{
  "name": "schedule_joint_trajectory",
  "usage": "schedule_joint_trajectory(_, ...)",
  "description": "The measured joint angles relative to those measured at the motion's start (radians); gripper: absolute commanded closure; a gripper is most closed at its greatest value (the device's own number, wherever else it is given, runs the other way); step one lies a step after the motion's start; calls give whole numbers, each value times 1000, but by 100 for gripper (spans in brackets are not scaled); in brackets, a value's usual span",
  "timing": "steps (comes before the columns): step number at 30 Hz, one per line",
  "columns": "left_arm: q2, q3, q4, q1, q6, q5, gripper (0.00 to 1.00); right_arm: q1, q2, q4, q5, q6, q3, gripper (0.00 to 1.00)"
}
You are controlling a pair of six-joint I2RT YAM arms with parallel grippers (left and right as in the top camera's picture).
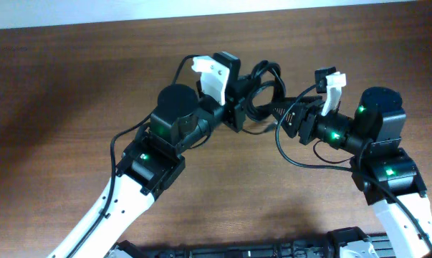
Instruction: Untangle cables
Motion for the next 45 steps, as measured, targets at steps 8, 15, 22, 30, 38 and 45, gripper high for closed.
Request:
schedule_joint_trajectory(8, 0, 0, 12, 5, 56, 73, 100, 0, 0, -3, 7, 2, 0, 69)
schedule_joint_trajectory(15, 0, 0, 39, 10, 117, 185, 100, 0, 0, -4, 6, 2, 0, 71)
schedule_joint_trajectory(22, 0, 0, 42, 11, 193, 298, 100, 0, 0, -7, 7, 13, 0, 96)
schedule_joint_trajectory(30, 0, 0, 41, 15, 204, 301, 100, -1, -1, -4, 2, 15, 0, 96)
schedule_joint_trajectory(38, 0, 1, -16, 8, 203, 108, 100, -1, -1, -11, 3, 14, -1, 96)
schedule_joint_trajectory(45, 0, 1, -62, -1, 203, -79, 100, -1, -34, 2, 2, 14, -1, 96)
